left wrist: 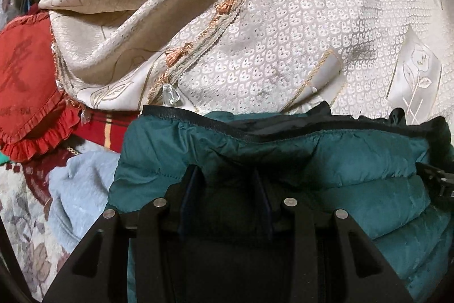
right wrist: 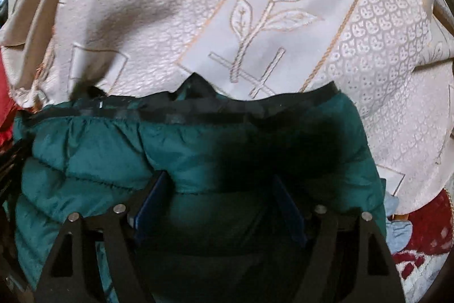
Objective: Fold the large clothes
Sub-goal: 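Lift the gripped jacket edge with both tools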
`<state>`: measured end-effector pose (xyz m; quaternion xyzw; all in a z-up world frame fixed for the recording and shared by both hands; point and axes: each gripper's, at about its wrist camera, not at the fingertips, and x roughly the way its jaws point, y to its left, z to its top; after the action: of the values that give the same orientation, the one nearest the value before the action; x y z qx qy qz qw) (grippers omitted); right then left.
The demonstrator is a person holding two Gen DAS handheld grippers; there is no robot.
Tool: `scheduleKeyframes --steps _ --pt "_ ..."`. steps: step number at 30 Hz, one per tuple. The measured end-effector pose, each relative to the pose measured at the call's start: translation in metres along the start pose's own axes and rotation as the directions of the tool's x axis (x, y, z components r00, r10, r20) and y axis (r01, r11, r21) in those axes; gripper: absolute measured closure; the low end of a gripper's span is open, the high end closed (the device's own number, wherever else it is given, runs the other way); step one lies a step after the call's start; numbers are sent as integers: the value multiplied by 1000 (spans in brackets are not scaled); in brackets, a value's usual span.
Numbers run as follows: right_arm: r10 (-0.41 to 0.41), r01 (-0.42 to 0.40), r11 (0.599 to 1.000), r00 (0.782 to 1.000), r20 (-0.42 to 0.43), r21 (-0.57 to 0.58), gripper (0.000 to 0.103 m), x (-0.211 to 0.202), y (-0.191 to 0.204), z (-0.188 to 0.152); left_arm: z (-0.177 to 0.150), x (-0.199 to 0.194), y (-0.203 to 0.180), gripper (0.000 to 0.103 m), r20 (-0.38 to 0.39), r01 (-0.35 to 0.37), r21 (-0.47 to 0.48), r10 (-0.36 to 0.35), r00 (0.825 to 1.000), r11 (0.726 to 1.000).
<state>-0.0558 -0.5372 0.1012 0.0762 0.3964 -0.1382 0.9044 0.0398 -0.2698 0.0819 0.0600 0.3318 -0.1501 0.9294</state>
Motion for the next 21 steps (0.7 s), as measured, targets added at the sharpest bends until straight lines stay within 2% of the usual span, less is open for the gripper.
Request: scheduleKeyframes --steps 5,12,17,21 --pt "1 -1 1000 1000 -10 11 23 -4 3 2 2 -19 15 83 -29 46 -17 -46 999 999" --pt "75 -77 996 997 34 50 21 -58 1 -12 -12 -55 35 83 -20 35 2 -35 999 999" --pt "126 -126 992 991 40 -2 20 -87 17 -32 -29 -70 48 83 -33 38 -21 -39 999 999" --pt "173 -171 983 985 19 -74 20 -84 48 -39 -42 -73 50 83 -42 36 -17 -36 998 999"
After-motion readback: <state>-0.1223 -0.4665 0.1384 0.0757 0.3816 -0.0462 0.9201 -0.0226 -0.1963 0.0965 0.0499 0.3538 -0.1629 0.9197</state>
